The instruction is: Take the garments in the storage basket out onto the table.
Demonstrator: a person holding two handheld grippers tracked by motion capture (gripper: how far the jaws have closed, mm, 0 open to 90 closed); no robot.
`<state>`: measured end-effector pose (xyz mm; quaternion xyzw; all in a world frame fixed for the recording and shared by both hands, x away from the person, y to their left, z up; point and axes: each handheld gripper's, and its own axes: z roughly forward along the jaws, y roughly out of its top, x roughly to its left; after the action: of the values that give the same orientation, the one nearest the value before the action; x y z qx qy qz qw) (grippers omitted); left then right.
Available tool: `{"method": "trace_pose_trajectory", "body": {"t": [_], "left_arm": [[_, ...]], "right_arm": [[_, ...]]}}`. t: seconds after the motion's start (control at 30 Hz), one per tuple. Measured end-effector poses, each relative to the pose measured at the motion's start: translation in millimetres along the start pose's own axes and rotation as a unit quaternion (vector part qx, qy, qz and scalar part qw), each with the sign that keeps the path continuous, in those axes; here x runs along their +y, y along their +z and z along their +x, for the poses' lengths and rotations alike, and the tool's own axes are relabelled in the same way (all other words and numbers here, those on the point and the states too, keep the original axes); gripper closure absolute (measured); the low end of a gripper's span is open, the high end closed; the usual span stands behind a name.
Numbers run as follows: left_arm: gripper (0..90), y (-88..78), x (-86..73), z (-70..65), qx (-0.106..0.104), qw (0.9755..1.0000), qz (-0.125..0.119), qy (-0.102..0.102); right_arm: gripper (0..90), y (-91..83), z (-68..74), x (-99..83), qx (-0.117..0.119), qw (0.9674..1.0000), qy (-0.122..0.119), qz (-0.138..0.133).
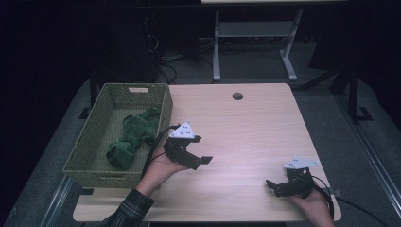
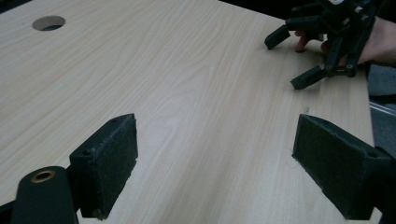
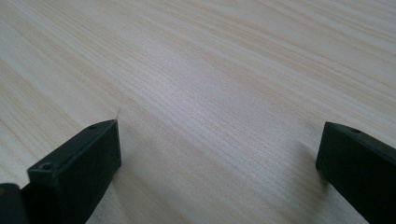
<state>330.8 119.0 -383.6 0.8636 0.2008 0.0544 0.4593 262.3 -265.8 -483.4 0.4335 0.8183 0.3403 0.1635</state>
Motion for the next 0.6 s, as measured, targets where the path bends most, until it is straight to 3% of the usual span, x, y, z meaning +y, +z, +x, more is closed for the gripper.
{"method": "trace_pose_trajectory", "body": {"t": [0.27, 0.43, 0.6], "left_arm": [[13.5, -1.2, 5.3, 8.2, -0.016, 0.9998, 0.012, 0.008], [13.6, -6.0, 7.8, 13.0, -0.025, 0.9996, 0.01, 0.003], [13.6, -18.0, 13.0, 16.7, -0.018, 0.9998, 0.008, 0.007]], "right_arm": [[0.0, 0.0, -0.1, 0.0, 0.0, 1.0, 0.0, 0.0], [0.0, -0.3, -0.1, -0.3, -0.001, 1.0, 0.0, 0.0], [0.0, -0.3, 0.0, -0.3, -0.001, 1.0, 0.001, 0.0]]}}
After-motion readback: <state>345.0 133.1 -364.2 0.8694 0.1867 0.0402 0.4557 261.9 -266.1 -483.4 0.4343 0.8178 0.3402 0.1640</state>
